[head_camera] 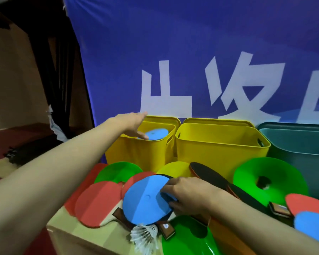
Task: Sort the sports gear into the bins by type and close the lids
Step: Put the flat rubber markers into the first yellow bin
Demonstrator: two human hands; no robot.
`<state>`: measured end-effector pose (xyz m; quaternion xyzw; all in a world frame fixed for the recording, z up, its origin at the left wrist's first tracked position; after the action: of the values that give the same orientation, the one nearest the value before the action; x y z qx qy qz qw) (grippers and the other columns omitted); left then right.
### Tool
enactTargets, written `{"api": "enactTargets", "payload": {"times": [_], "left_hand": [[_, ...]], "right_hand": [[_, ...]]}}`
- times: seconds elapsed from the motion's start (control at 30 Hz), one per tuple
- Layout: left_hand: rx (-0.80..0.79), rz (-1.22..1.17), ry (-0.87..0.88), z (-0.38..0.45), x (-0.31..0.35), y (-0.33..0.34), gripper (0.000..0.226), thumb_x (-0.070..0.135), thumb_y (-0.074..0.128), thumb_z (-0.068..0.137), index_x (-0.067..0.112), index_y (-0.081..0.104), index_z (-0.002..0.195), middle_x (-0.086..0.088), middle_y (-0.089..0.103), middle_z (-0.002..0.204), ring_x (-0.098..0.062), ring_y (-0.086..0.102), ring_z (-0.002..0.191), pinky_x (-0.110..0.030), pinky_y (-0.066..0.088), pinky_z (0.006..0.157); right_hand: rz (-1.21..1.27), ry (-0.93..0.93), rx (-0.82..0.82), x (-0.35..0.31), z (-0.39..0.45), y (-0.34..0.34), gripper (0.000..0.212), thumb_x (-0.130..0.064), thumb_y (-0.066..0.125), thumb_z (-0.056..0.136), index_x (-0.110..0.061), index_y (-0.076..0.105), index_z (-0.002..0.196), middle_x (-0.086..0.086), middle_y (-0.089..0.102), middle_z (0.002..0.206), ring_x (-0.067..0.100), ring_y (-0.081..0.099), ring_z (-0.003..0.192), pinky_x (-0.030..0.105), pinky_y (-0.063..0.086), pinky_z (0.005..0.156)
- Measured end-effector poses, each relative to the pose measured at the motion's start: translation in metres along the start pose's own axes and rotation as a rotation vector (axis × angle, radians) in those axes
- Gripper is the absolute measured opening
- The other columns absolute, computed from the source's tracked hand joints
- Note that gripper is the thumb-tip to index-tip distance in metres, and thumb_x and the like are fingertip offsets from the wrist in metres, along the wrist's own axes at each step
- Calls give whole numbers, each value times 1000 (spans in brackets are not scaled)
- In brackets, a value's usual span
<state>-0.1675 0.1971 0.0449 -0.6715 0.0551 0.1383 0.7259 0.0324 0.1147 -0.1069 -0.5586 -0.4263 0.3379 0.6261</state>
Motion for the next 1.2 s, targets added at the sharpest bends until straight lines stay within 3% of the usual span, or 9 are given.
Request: {"api": "enactTargets", "payload": {"times": [0.07,0.23,0.33,0.47,0.6,0.73,0.97,1.2], "left_hand": [[22,62,66,-6,8,2,106,69,63,84,23,9,162,-9,33,163,-34,39,145,-52,44,110],[12,187,172,-58,15,28,91,68,52,92,24,14,162,-5,35,162,-32,41,143,-48,46,104],[-53,202,242,-94,15,57,95,72,50,89,25,10,162,-4,31,163,-32,44,140,-47,49,102],[-165,256,317,-136,17,101,102,77,51,85,29,4,162,-2,20,167,-30,36,145,-49,47,106],[-117,213,341,-156,14,110,94,71,53,90,31,7,161,2,22,165,-25,36,144,-44,46,105],[-171,146,331,-169,5,129,100,69,61,87,29,8,162,-2,21,165,-25,31,148,-38,36,114],[-166,75,352,-175,11,144,92,62,60,92,36,6,161,1,26,163,-22,38,144,-37,43,106],[-144,110,449,-169,46,145,88,54,65,91,38,12,160,4,29,161,-22,44,139,-40,50,98]], "right_hand": [[19,-11,-29,-2,4,5,45,-41,55,93,-27,53,136,6,54,133,33,61,109,43,56,80],[61,-14,-109,-7,7,9,74,-62,63,89,-30,40,151,6,35,158,32,53,130,42,47,103],[-3,-16,-130,-11,10,13,89,-71,65,82,-32,31,154,4,32,159,34,51,132,45,49,99],[-38,-30,-88,-17,10,7,88,-73,60,84,-38,24,156,0,31,161,30,51,133,44,49,97],[-39,-21,-74,-20,5,11,86,-73,49,89,-46,6,158,2,28,164,30,50,135,44,50,97],[0,35,-30,-21,0,21,87,-75,44,89,-48,-4,157,2,24,165,36,40,143,52,40,110],[51,90,-19,-15,-1,25,83,-76,50,85,-46,19,156,-2,26,165,36,28,150,57,32,116],[115,71,95,-16,-5,22,73,-69,55,81,-42,43,149,-12,43,155,22,36,143,47,32,117]]}}
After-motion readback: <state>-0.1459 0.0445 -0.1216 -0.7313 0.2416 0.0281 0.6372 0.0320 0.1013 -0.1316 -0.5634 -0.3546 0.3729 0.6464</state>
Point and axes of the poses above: each hand's wrist, its own z-axis towards the middle knuckle, its own y-axis out of the palm, x = y × z, the point moved 8 cm from there along z, towards the middle knuckle
